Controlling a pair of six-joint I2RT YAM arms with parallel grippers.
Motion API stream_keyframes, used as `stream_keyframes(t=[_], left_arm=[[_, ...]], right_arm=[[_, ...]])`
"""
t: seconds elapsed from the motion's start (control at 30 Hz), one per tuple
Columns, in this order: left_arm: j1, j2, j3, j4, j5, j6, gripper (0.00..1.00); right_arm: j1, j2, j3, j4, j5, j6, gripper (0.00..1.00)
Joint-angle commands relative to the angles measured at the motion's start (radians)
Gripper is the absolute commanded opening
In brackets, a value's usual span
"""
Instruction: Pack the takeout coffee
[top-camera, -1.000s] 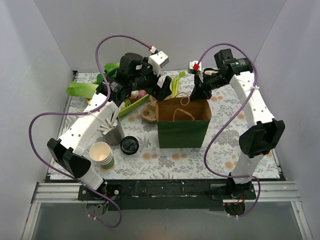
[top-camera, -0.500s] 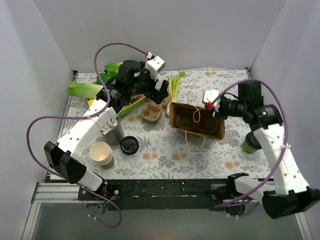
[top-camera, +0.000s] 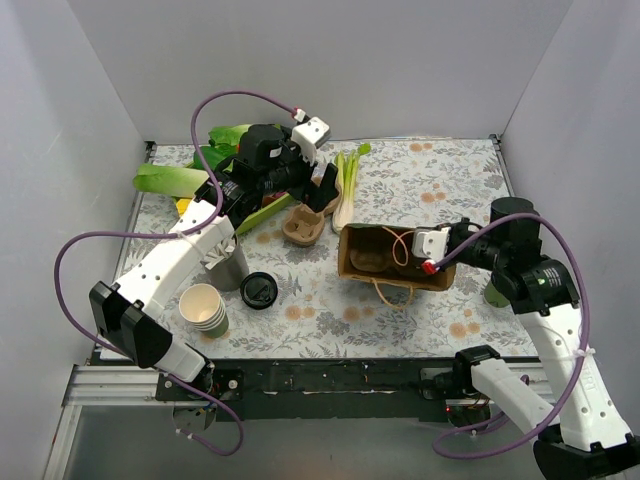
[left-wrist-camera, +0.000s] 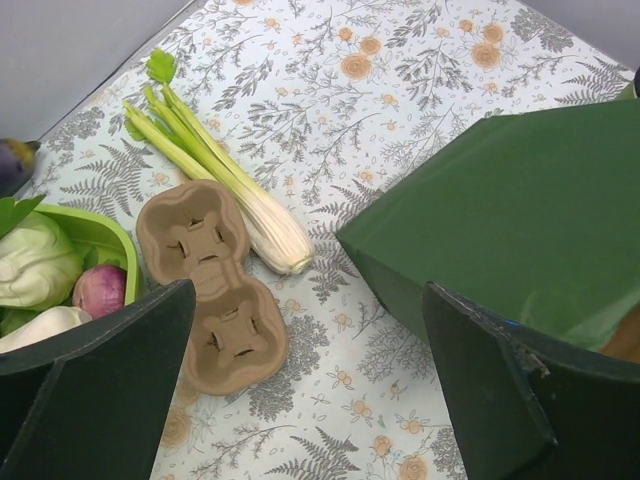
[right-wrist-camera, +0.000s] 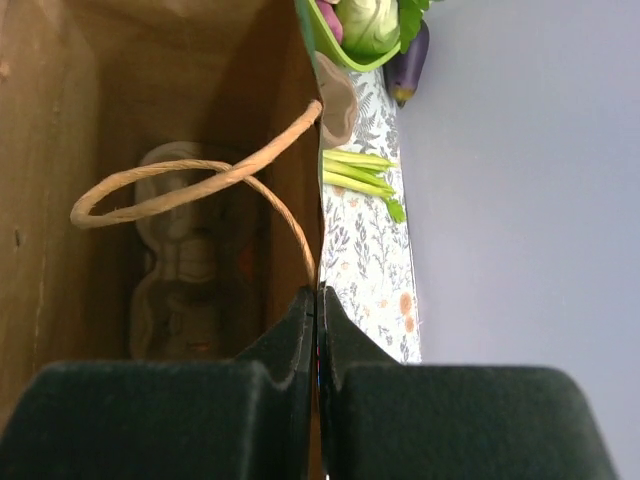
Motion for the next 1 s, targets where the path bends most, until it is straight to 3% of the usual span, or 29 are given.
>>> stream_keyframes(t=[0.0,0.1,0.2,0.37,0.5,0.67,0.97], left_arm=[[0.005,-0.043,-0.012,0.004,0.042,-0.018,0.98],[0.005,-0.038,-0.01,-0.004,0.068,-0.024,0.98],[0.006,-0.035,0.008,-0.022,0.113,-0.039,0.97],[0.006,-0.046,0.016,-0.018,0.159,-0.035,0.97],[0.006,-0.066,-0.004,0.004,0.165,-0.032,0.97],[0.006,-0.077,-0.036,0.013,0.146,-0.026,0.97],[0.006,-0.092,-0.087,0.016,0.156,-0.026,0.97]], right_arm=[[0.01,-0.022,0.009,-0.036,-0.048,-0.047,0.01],[0.011,-0.028,0.003,-0.051,-0.054,-0.046,0.01],[0.011,-0.021,0.017,0.012,-0.04,0.078,0.01],[0.01,0.078,0.143,-0.023,-0.077,0.221,0.01],[0.011,0.092,0.175,-0.028,-0.105,0.246,0.01],[0.05,0.024,0.125,-0.088,-0.103,0.129,0.01],[0.116,-0.077,0.026,-0.243,-0.113,-0.222,0.01]])
